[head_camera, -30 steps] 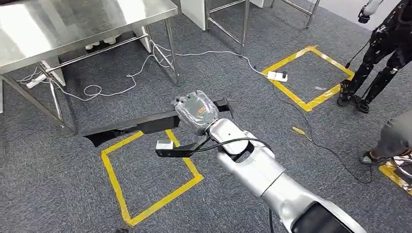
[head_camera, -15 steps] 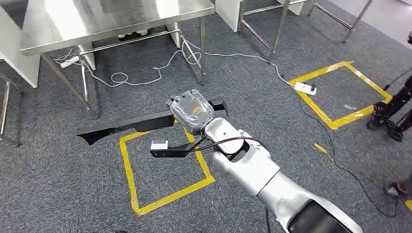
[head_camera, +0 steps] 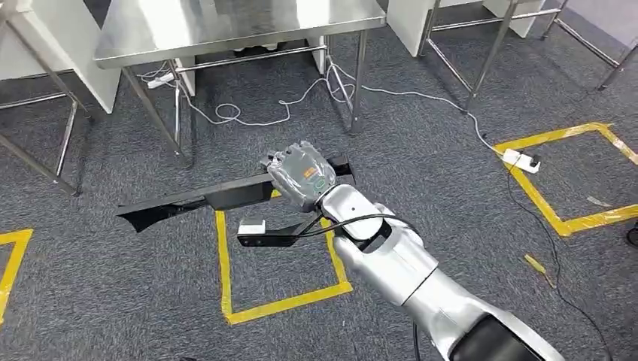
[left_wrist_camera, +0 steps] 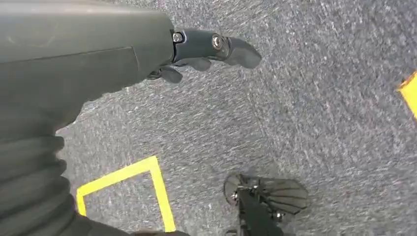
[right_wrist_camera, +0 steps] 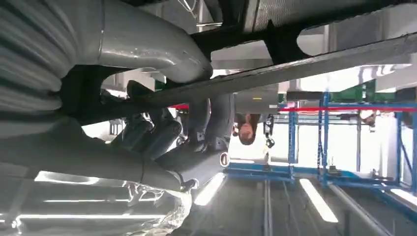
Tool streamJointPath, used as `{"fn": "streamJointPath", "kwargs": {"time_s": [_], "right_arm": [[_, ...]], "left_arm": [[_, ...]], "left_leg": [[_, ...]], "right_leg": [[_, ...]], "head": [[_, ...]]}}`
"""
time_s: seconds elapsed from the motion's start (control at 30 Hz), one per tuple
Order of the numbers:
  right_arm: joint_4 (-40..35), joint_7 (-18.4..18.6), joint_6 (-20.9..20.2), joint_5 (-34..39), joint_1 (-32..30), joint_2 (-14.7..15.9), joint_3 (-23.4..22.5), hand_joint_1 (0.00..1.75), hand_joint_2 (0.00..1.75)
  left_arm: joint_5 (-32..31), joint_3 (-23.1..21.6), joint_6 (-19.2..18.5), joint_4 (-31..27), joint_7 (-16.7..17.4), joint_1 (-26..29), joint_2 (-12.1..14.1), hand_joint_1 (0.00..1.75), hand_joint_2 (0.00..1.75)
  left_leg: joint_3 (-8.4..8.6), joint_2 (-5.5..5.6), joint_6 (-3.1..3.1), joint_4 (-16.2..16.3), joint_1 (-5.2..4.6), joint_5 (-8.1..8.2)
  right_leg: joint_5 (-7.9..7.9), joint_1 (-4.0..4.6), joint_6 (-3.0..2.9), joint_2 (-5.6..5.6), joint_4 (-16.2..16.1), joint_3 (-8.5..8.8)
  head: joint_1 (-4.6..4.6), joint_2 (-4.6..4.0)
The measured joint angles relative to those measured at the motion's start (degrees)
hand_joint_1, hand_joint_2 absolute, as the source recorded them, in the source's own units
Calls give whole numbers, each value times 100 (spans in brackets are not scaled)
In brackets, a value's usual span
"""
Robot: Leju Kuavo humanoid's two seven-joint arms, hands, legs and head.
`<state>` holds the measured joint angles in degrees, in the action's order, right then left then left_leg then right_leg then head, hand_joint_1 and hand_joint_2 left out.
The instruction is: Take the parts from the cabinet and place them on the table.
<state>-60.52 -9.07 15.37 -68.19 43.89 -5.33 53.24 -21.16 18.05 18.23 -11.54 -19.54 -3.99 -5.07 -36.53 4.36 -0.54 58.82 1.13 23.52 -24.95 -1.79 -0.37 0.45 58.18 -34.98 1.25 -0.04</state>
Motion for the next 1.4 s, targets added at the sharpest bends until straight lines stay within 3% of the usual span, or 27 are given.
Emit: {"fn": "streamJointPath", "kwargs": {"time_s": [0.03,0.07,0.13,0.17,0.2,0.23,0.3,0.33,0.37,0.43,0.47,0.53,0.57,0.67,0.7,0.73,0.8,0.83,0.87,0.9,0.93,1.03,1.17,1.23,1.3,1.33,1.4], "right_arm": [[-7,-2,-2,-4,5,-20,0,175,175],[-7,-4,-6,-11,14,-20,0,175,175],[-7,-4,-52,-15,9,-13,2,175,175],[-7,-4,-68,-24,1,-13,9,175,175],[-7,-6,-96,-35,0,-11,15,175,175],[-7,-13,-96,-39,1,-13,18,175,175],[-26,-11,-107,-39,11,-17,18,175,175],[-37,-11,-111,-39,23,-17,17,175,175],[-37,-11,-114,-42,35,-13,17,175,175],[-46,-11,-144,-52,28,-15,17,175,175],[-48,-11,-149,-61,18,-13,17,175,175],[-57,-11,-162,-68,38,0,20,175,175],[-61,-11,-162,-68,51,2,20,175,175],[-68,-9,-164,-68,29,59,22,175,175],[-68,-9,-164,-79,15,79,22,175,175],[-68,-9,-164,-85,5,92,22,175,175],[-68,-7,-164,-92,4,94,22,175,175],[-68,-4,-164,-92,7,98,22,175,175],[-68,0,-164,-92,8,105,24,175,175],[-74,2,-164,-98,11,98,26,175,175],[-76,9,-164,-103,1,109,22,175,175],[-83,26,-164,-114,4,109,24,175,175],[-85,35,-164,-118,4,94,26,175,175],[-83,39,-164,-133,-20,96,26,175,175],[-85,42,-164,-138,-20,83,26,175,175],[-85,44,-164,-140,-11,79,26,175,175],[-85,50,-164,-144,2,81,26,175,175]], "left_arm": [[-9,0,-17,0,13,-5,-9,0,175],[-17,0,-52,0,15,-13,-9,0,175],[-41,-2,-129,0,24,-21,-9,0,175],[-44,-2,-131,0,26,-19,-11,0,175],[-44,0,-129,0,26,-17,-11,0,175],[-44,4,-120,0,26,-18,-9,0,175],[-66,2,-72,-2,26,-24,-2,0,175],[-68,11,-68,-4,26,-34,41,0,175],[-72,11,-68,-4,28,-44,33,0,175],[-96,15,-46,-11,35,-70,39,0,175],[-98,26,-24,-9,41,-68,44,0,175],[-105,48,-18,-11,41,-73,31,0,175],[-103,50,-18,-11,41,-82,31,0,175],[-105,57,-18,-11,37,-95,22,0,175],[-103,57,-18,-11,37,-92,17,0,175],[-105,57,-18,-9,37,-82,11,0,175],[-114,57,-15,-11,37,-83,-13,0,175],[-120,57,-11,-11,37,-83,-13,0,175],[-120,59,-9,-11,37,-84,-13,0,175],[-122,59,-2,-11,37,-87,-15,0,175],[-122,59,4,-9,37,-76,-15,0,175],[-122,61,35,-11,37,-73,-7,0,175],[-131,68,42,-9,37,-78,-11,0,175],[-131,74,41,-9,39,-77,-11,0,175],[-131,79,42,-9,39,-79,-9,0,175],[-131,85,41,-9,39,-79,0,0,175],[-144,98,41,-11,41,-95,20,0,175]], "left_leg": [[-95,-250,-36,238,-17,156],[-225,-336,-59,521,-4,314],[-755,-420,-94,1548,17,735],[-882,-420,-97,1757,20,759],[-883,-420,-84,1690,19,628],[-745,-420,-54,1374,18,415],[-170,-458,75,313,-21,-81],[-3,-552,172,31,-83,-30],[7,-583,186,8,-111,14],[44,-530,261,-128,-147,15],[63,-514,298,-179,-158,27],[297,-455,367,-282,-110,-32],[300,-440,389,-281,-108,-62],[301,-361,375,-277,-105,-42],[312,-332,357,-275,-99,-26],[328,-307,330,-268,-89,-6],[375,-273,258,-251,-67,44],[376,-266,207,-231,-68,81],[376,-253,165,-202,-82,110],[335,-256,127,-211,-89,135],[357,-264,90,-167,-82,139],[338,-347,5,-18,-34,247],[-583,-412,-85,1527,2,886],[-679,-413,-58,1436,2,670],[-282,-413,50,459,-16,21],[-68,-439,152,-48,-54,-276],[-40,-483,226,-127,-137,-92]], "right_leg": [[-20,2,-39,-7,-1,19],[-19,14,-57,-12,-1,26],[-39,42,-95,-54,0,34],[-43,51,-100,-63,1,34],[-45,62,-101,-70,1,37],[-69,73,-105,-70,1,45],[-90,99,-111,-79,-8,105],[-111,90,-93,-92,-16,127],[-128,147,-63,-100,-18,129],[-26,118,37,-146,46,186],[30,157,137,-151,50,210],[-132,142,143,-113,161,155],[-245,142,111,-88,354,53],[-716,87,131,-61,1596,-677],[-675,72,200,-62,1609,-766],[-525,61,239,-62,1349,-700],[-5,8,429,-63,309,-300],[211,-18,461,-65,-124,-155],[54,41,294,-68,-137,-182],[51,63,160,-63,-125,-93],[151,46,84,-53,-134,-118],[139,13,-28,-47,-137,-2],[52,62,-145,-48,-136,78],[2,92,-142,-40,-135,142],[-71,136,-134,-33,-139,260],[-96,134,-133,-34,-151,304],[-121,116,-83,-39,-179,306]], "head": [[56,0],[57,0],[57,0],[55,0],[55,0],[57,0],[57,0],[33,0],[39,0],[55,0],[33,0],[35,0],[33,0],[15,0],[20,0],[13,0],[15,0],[0,0],[-2,0],[2,0],[15,0],[7,0],[31,0],[35,0],[31,0],[26,0],[7,0]]}}
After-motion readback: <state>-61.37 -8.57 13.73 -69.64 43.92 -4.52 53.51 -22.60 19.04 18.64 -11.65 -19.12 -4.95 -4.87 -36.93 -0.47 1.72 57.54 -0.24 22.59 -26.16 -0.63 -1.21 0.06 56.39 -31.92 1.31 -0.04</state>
